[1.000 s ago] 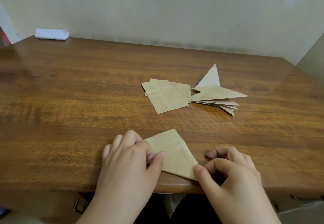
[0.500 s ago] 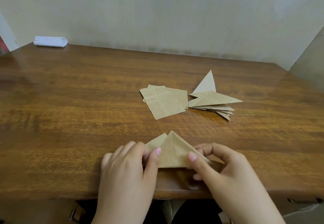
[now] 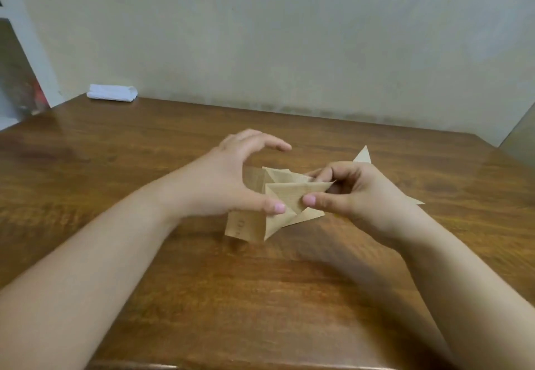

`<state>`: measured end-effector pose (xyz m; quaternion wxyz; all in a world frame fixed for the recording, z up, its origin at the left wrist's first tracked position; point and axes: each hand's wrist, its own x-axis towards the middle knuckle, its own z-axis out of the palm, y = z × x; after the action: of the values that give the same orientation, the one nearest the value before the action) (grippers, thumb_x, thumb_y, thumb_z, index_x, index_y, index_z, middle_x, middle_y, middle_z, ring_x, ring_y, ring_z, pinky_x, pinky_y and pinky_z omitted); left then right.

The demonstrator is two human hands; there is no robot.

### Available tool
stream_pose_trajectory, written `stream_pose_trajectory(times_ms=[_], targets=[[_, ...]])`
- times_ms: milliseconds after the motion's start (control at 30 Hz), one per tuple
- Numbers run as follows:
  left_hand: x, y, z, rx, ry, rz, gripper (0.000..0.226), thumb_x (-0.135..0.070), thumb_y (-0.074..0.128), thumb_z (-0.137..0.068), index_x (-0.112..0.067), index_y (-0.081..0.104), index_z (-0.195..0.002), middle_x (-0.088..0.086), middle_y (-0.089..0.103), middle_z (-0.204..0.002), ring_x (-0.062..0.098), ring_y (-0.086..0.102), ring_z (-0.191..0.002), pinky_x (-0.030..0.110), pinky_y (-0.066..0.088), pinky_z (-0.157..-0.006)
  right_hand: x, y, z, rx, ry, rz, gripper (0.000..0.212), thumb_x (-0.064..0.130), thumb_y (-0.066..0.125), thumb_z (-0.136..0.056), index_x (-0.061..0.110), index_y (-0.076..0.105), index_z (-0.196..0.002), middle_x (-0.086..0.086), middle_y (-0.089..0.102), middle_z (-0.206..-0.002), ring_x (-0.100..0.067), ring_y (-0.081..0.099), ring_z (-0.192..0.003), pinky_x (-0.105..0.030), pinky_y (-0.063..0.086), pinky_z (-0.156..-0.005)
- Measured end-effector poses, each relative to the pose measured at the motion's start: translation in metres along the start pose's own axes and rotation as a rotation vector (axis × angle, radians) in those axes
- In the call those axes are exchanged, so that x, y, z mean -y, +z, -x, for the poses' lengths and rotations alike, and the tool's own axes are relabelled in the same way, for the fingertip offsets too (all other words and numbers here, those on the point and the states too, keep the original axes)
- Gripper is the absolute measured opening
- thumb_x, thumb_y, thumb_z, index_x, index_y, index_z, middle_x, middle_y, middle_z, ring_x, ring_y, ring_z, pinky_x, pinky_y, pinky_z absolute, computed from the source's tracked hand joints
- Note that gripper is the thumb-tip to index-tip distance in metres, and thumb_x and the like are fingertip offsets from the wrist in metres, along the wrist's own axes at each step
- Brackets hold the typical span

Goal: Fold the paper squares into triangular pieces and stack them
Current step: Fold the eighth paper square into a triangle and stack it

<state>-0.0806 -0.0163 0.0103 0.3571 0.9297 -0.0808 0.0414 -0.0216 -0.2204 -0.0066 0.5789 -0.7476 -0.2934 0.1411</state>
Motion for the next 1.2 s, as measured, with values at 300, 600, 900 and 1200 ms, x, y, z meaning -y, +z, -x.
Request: stream_pose_trajectory(times_ms=[300,600,900,1200], targets=[[0.03,0.015,-0.037,-0.043,-0.133,0.291,0.015,-0.029,0.079,-0.072,-0.033,0.069,-0.082,-0.015,0.071,-0.082,0.002,0.067,-0.079,0.028,0.053,-0.074,-0.022,-0.005,-0.038,-0.074,0.082,-0.112,0.018,0.029,0.071,-0.066,0.011,0.068,-0.066,-0.003,0.065,-0.067,-0.013,0.063,-0.066,-0.025,0.058,-0.066],[0.035,0.019,-0.032,-0.043,-0.094,0.495,0.019,-0.039,0.07,-0.067,-0.022,0.071,-0.073,-0.001,0.071,-0.079,0.017,0.068,-0.08,0.03,0.051,-0.071,-0.023,-0.004,-0.029,-0.097,0.114,-0.193,0.032,0.029,0.066,-0.065,-0.002,0.063,-0.064,-0.005,0.065,-0.065,-0.011,0.063,-0.063,-0.019,0.055,-0.059],[0.033,0.02,-0.028,-0.049,-0.183,0.735,0.016,-0.018,0.075,-0.062,-0.02,0.074,-0.078,0.002,0.074,-0.082,0.016,0.071,-0.075,0.025,0.053,-0.061,-0.015,0.006,-0.022,-0.13,0.025,0.058,0.028,0.042,0.067,-0.059,0.015,0.071,-0.062,0.012,0.073,-0.084,-0.007,0.068,-0.074,-0.019,0.052,-0.071],[0.032,0.023,-0.025,-0.097,-0.092,0.778,0.043,-0.009,0.076,-0.06,-0.029,0.068,-0.098,0.01,0.074,-0.081,0.022,0.072,-0.077,0.026,0.057,-0.063,-0.015,0.004,-0.017,0.267,0.131,-0.194,0.01,0.013,0.07,-0.077,0.007,0.076,-0.073,0.0,0.073,-0.102,-0.012,0.067,-0.098,-0.011,0.048,-0.078]])
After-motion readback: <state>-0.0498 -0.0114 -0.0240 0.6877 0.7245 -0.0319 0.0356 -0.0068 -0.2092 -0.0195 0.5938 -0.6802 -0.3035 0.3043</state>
